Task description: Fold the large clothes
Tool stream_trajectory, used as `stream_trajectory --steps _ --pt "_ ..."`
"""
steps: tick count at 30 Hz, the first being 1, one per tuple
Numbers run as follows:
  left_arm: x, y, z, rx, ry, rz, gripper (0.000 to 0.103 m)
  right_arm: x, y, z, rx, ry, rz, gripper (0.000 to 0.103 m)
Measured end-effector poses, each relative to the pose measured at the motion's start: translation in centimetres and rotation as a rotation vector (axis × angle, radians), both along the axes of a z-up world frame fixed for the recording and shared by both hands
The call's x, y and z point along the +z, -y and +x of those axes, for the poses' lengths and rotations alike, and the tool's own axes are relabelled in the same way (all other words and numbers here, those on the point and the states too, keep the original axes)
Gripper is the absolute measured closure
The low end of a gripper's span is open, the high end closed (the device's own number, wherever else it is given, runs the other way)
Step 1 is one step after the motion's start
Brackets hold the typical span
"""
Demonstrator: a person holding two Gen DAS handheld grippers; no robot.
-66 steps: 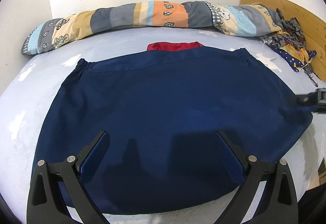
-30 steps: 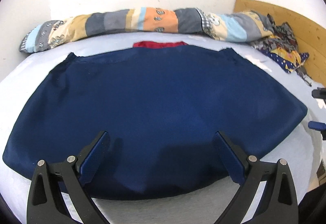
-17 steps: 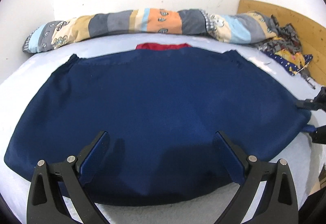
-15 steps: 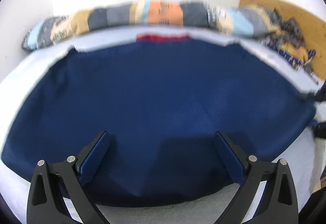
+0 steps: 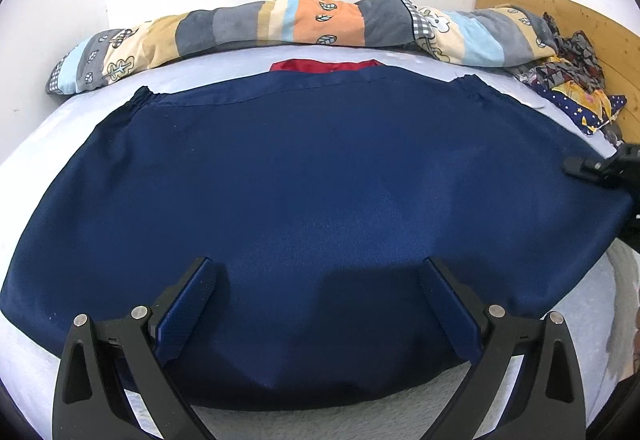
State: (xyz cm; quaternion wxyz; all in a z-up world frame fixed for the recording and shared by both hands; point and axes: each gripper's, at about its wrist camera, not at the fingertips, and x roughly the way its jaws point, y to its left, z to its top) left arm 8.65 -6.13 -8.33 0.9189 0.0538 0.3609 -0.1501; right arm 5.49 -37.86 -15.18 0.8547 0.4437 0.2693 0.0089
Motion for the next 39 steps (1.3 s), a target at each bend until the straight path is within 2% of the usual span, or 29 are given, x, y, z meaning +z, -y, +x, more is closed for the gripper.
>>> stream_trajectory --steps 4,5,8,12,16,20,24,26,30,32,34,37,39 --pt "0.4 -0.8 -0.2 0.070 0.035 -0.004 0.002 1.8 -0.6 -0.6 -0.008 0.052 0.018 0.084" --pt "-0.1 -0.5 0.1 0.061 0.006 0.016 0.001 2.3 -0.8 -0.7 -0.010 0.058 0.021 0.084" --pt "-0.3 -0.3 0.3 0.059 -0.005 0.035 0.001 3.1 -1.3 -0.9 -0.003 0.071 0.026 0.084" --pt "0.7 -0.9 0.2 0.056 0.002 0.005 0.002 4.0 -1.7 -1.2 -0.008 0.087 0.066 0.084" --pt "4.7 -3.8 0.0 0.096 0.069 -0.043 0.002 6.1 -3.2 -1.0 -0.002 0.108 0.077 0.084" --pt "9.4 -8.2 1.0 0.138 0.144 -0.003 0.002 9.0 -6.3 0.1 0.023 0.114 0.017 0.084" --pt "13.3 -15.3 2.9 0.227 0.202 0.022 0.002 12.2 -11.4 2.5 0.085 0.105 -0.040 0.083" --pt "13.9 -18.5 3.7 0.288 0.191 0.007 0.002 13.4 -15.4 4.1 0.131 0.095 -0.093 0.083" --pt "14.2 -25.2 4.4 0.433 0.144 -0.076 0.002 13.8 -23.8 7.2 0.247 0.079 -0.203 0.083" --pt "14.0 -27.3 4.2 0.479 0.126 -0.102 0.002 12.9 -29.2 8.7 0.320 0.070 -0.286 0.083" --pt "13.8 -28.3 3.9 0.516 0.129 -0.082 0.002 11.3 -34.1 9.8 0.392 0.063 -0.370 0.084" --pt "13.7 -29.4 3.8 0.540 0.119 -0.080 0.002 7.0 -40.3 11.3 0.496 -0.007 -0.488 0.084" --pt "13.6 -29.7 3.8 0.543 0.109 -0.103 0.002 4.4 -42.8 11.5 0.500 -0.051 -0.610 0.084"
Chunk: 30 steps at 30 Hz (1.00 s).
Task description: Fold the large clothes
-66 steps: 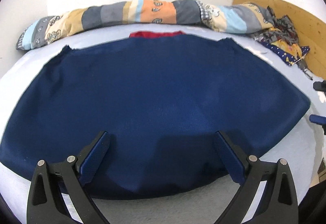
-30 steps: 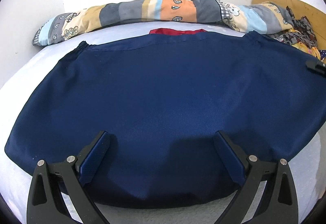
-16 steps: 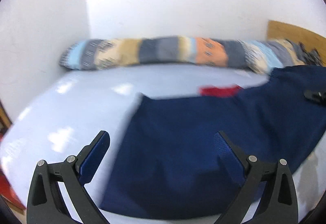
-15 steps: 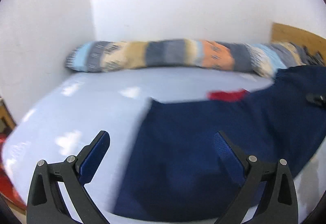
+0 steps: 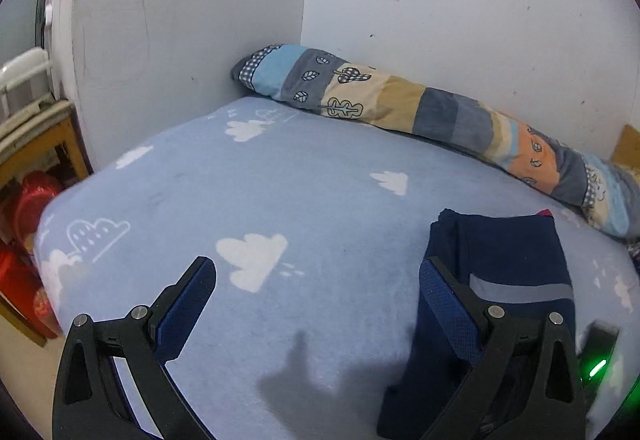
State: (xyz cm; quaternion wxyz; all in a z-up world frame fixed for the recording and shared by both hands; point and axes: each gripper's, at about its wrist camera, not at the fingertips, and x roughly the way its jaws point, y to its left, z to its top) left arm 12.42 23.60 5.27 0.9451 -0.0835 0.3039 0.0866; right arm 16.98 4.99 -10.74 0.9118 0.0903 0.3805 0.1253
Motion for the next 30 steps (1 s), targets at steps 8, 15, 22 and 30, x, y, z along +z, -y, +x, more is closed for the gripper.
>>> stream_trajectory --steps 8,15,22,30 --pt "0.3 0.1 0.1 0.008 0.008 -0.024 0.002 0.7 -3.0 -1.3 0.084 0.032 -0.283 0.043" --pt "0.0 0.0 0.3 -0.027 -0.013 -0.070 0.002 0.3 -2.5 -8.2 0.317 0.075 -0.350 0.016" --pt "-0.3 3.0 0.6 -0.205 -0.064 -0.114 0.002 4.3 5.5 -14.1 0.303 0.176 -0.189 0.017" --pt "-3.4 8.7 0.8 -0.418 -0.188 -0.059 0.002 0.8 12.2 -16.8 0.087 0.188 -0.319 0.018"
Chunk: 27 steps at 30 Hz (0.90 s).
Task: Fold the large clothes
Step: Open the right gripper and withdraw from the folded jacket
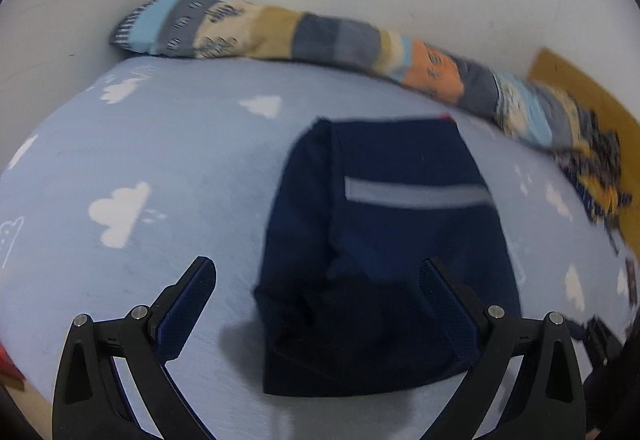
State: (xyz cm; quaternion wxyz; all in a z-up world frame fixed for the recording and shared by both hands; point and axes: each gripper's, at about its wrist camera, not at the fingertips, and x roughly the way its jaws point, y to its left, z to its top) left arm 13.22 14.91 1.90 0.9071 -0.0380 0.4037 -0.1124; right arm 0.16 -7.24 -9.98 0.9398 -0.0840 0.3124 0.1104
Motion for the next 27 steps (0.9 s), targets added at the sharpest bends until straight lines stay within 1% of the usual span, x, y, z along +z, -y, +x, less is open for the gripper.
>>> stream_trajectory --steps 2,4,7,8,9,10,11,12,13,14,15,16,17,19,20,22,23,24,25,26,27 --pt "-1.0 0.6 0.2 -0.011 -0.025 0.021 0.002 -0.5 0.2 0.9 -0.018 -0.017 -0.008 0.019" --pt "-1.9 0.9 0.5 -0.016 -0.046 0.035 0.002 -0.6 -0.8 1.8 0.000 -0.015 -0.024 0.019" --pt "-3.6 1.1 1.0 -0.008 -0.079 0.067 0.002 -1.5 -2.0 2.6 0.017 0.003 -0.115 0.019" --pt "-4.1 1.1 1.0 0.000 -0.095 0.088 0.002 -1.9 -2.4 3.0 0.002 0.006 -0.148 0.027" --pt "-4.9 1.1 1.1 0.019 -0.116 0.128 0.002 -2.0 -1.4 4.0 -0.022 0.004 -0.155 0.034" --pt "-5.8 0.9 1.3 0.032 -0.140 0.154 0.001 -1.9 -0.6 5.0 -0.033 -0.003 -0.125 0.036" --pt "-6.3 0.6 1.4 0.041 -0.161 0.152 0.000 -1.9 0.3 5.2 -0.052 -0.013 -0.078 0.034" --pt "-6.6 0.1 1.5 0.049 -0.180 0.125 0.000 -2.0 1.4 5.6 -0.086 -0.036 -0.037 0.032" --pt "-6.8 -0.3 1.5 0.057 -0.198 0.103 0.000 -2.2 2.4 5.9 -0.095 -0.064 0.011 0.032" --pt "-6.9 -0.5 1.4 0.058 -0.208 0.094 0.000 -2.7 3.4 6.3 -0.108 -0.111 0.072 0.026" --pt "-7.0 -0.6 1.2 0.060 -0.214 0.092 0.000 -3.8 5.0 7.0 -0.147 -0.191 0.176 0.025" --pt "-6.9 -0.6 0.9 0.064 -0.215 0.094 0.000 -4.4 6.0 7.2 -0.161 -0.233 0.262 0.024" --pt "-6.7 -0.6 0.7 0.072 -0.211 0.099 0.000 -4.4 6.4 7.2 -0.164 -0.240 0.297 0.024" --pt "-5.4 -0.7 0.0 0.073 -0.190 0.109 0.000 -3.6 5.5 6.9 -0.163 -0.234 0.234 0.025" --pt "-4.6 -0.7 -0.4 0.068 -0.165 0.110 0.000 -3.2 5.4 6.5 -0.164 -0.237 0.234 0.028" --pt "-1.9 -1.1 -1.7 0.075 -0.054 0.099 0.000 -1.9 5.3 5.4 -0.153 -0.233 0.245 0.029" --pt "-0.8 -1.3 -2.1 0.085 -0.001 0.089 0.000 -1.0 5.2 4.7 -0.137 -0.212 0.248 0.031" --pt "0.1 -1.4 -2.5 0.086 0.048 0.062 0.000 -0.1 5.1 4.1 -0.126 -0.173 0.254 0.033" --pt "0.7 -1.4 -2.5 0.084 0.080 0.023 0.000 0.8 5.0 3.7 -0.121 -0.140 0.257 0.040" --pt "0.8 -1.3 -2.4 0.079 0.088 -0.005 0.000 1.9 4.7 3.5 -0.097 -0.091 0.282 0.050" --pt "0.7 -0.9 -2.2 0.067 0.087 -0.040 0.000 2.4 4.5 3.6 -0.077 -0.071 0.290 0.056"
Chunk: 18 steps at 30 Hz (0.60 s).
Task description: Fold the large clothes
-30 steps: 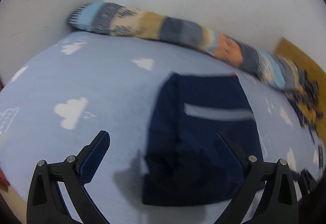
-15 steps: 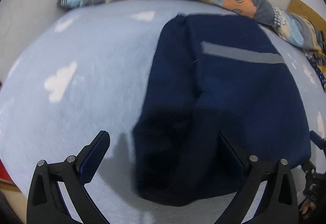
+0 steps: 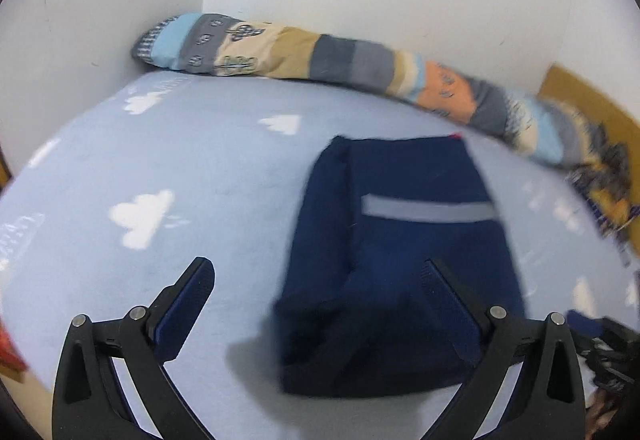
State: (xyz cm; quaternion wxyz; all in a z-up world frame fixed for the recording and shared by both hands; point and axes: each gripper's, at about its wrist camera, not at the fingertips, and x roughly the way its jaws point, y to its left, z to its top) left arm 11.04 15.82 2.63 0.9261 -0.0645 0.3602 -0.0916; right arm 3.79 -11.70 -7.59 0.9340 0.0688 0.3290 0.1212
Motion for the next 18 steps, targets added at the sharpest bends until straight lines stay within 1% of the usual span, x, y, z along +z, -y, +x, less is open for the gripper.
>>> stream_trajectory --steps 1,2,3,4,5,6,7,8,9,11,12,13,14,15,16,17,18 --pt "-0.4 0.5 0.3 -0.024 -0.013 -0.033 0.000 0.4 -0.6 0.5 0.012 0.012 -0.017 0.066" --pt "-0.8 1.1 0.6 -0.046 -0.027 -0.052 0.000 0.6 -1.3 1.1 0.024 0.016 -0.026 0.074" --pt "-1.3 1.7 0.8 -0.062 -0.044 -0.064 0.000 0.6 -1.9 1.6 0.044 0.017 -0.007 0.075" --pt "-2.0 2.2 1.0 -0.070 -0.068 -0.057 0.002 0.4 -2.4 2.4 0.059 0.006 0.005 0.075" --pt "-2.9 2.4 1.3 -0.072 -0.092 -0.034 0.003 -0.1 -2.9 3.1 0.069 -0.008 0.006 0.076" --pt "-3.9 2.8 1.7 -0.070 -0.131 0.009 0.004 -0.7 -3.3 3.7 0.077 -0.022 0.009 0.076" --pt "-5.3 3.1 2.1 -0.053 -0.187 0.078 0.006 -1.4 -3.4 4.3 0.085 -0.043 0.012 0.077" --pt "-6.6 3.2 2.5 -0.029 -0.238 0.139 0.006 -2.6 -3.5 5.0 0.081 -0.076 0.001 0.080" --pt "-7.8 2.9 2.9 -0.017 -0.284 0.152 0.006 -3.3 -3.5 5.2 0.072 -0.104 -0.009 0.082" --pt "-8.2 1.6 3.5 0.011 -0.335 0.043 0.006 -4.8 -2.5 6.2 0.051 -0.160 0.029 0.098" --pt "-7.8 1.2 3.5 0.031 -0.333 0.024 0.007 -5.1 -2.0 6.6 0.045 -0.183 0.053 0.098" --pt "-6.9 1.0 3.4 0.045 -0.304 0.022 0.007 -5.1 -1.6 6.9 0.046 -0.208 0.081 0.099" --pt "-5.4 0.8 3.1 0.055 -0.255 0.014 0.007 -4.5 -1.2 7.1 0.035 -0.227 0.098 0.099" --pt "-4.3 0.7 2.8 0.062 -0.211 0.003 0.007 -3.8 -1.0 7.1 0.031 -0.226 0.115 0.098" --pt "-2.7 0.7 2.5 0.068 -0.136 -0.012 0.007 -2.8 -0.7 7.1 0.037 -0.207 0.145 0.097" --pt "-1.5 0.7 2.5 0.076 -0.079 -0.018 0.007 -1.8 -0.4 7.4 0.040 -0.179 0.162 0.096" --pt "-0.5 0.7 2.8 0.087 -0.029 -0.023 0.007 -0.6 -0.3 7.9 0.032 -0.150 0.150 0.093"
